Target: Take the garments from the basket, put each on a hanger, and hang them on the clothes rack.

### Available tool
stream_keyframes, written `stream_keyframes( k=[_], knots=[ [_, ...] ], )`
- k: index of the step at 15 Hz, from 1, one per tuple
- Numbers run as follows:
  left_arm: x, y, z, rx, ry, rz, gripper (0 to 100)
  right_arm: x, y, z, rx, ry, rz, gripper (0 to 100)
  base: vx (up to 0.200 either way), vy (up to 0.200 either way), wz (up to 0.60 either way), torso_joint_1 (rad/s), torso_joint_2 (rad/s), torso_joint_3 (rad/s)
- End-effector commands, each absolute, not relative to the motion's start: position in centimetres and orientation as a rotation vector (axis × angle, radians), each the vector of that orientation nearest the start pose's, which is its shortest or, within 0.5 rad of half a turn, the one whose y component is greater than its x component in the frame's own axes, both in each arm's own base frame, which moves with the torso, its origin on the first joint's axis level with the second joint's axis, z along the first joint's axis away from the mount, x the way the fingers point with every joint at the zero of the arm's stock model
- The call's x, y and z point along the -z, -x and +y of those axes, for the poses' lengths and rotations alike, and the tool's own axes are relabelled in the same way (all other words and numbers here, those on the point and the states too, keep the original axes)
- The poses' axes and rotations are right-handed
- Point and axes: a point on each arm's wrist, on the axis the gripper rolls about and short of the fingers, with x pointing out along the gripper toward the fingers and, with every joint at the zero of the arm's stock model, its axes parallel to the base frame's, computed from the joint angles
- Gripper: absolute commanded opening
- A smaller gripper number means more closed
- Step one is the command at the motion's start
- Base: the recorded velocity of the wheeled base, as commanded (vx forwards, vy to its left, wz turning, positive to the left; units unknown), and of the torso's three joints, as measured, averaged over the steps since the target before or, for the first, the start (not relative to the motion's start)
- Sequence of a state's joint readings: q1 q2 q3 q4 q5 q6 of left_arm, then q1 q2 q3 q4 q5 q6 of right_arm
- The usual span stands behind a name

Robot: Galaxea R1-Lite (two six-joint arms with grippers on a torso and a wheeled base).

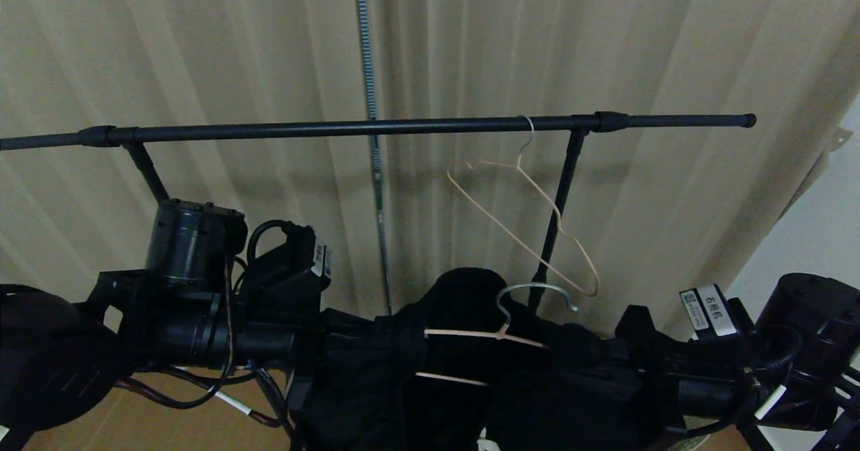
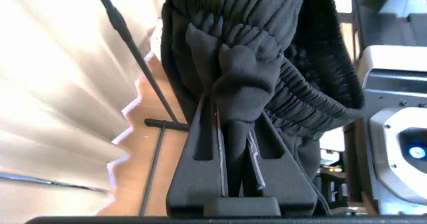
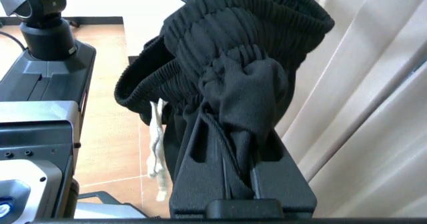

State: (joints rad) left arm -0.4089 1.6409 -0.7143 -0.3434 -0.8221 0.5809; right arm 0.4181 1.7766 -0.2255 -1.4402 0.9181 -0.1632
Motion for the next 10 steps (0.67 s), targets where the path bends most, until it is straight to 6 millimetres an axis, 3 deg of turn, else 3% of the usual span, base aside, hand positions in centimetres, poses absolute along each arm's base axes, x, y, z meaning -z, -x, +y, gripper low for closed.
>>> stream_keyframes(
  k=[1, 2, 3, 10],
  knots=[
    [-15.7, -23.1, -11.7, 1.316, -0.346, 0.239, 0, -10.7, -20.6, 11.1, -1.340, 0.105, 0.023, 0, 0.000, 0.000, 0.00, 0.000, 0.00, 0.000],
    [-15.8, -23.0, -11.7, 1.314, -0.337, 0.243, 0, -10.7, -20.6, 11.1, -1.340, 0.104, 0.027, 0, 0.000, 0.000, 0.00, 0.000, 0.00, 0.000],
    [-15.8, -22.7, -11.5, 1.311, -0.324, 0.252, 0, -10.5, -20.6, 11.1, -1.340, 0.102, 0.036, 100, 0.000, 0.000, 0.00, 0.000, 0.00, 0.000],
    [-16.8, -22.1, -10.3, 1.275, -0.282, 0.242, 0, -10.3, -21.0, 10.3, -1.303, 0.120, 0.030, 100, 0.000, 0.000, 0.00, 0.000, 0.00, 0.000]
  ],
)
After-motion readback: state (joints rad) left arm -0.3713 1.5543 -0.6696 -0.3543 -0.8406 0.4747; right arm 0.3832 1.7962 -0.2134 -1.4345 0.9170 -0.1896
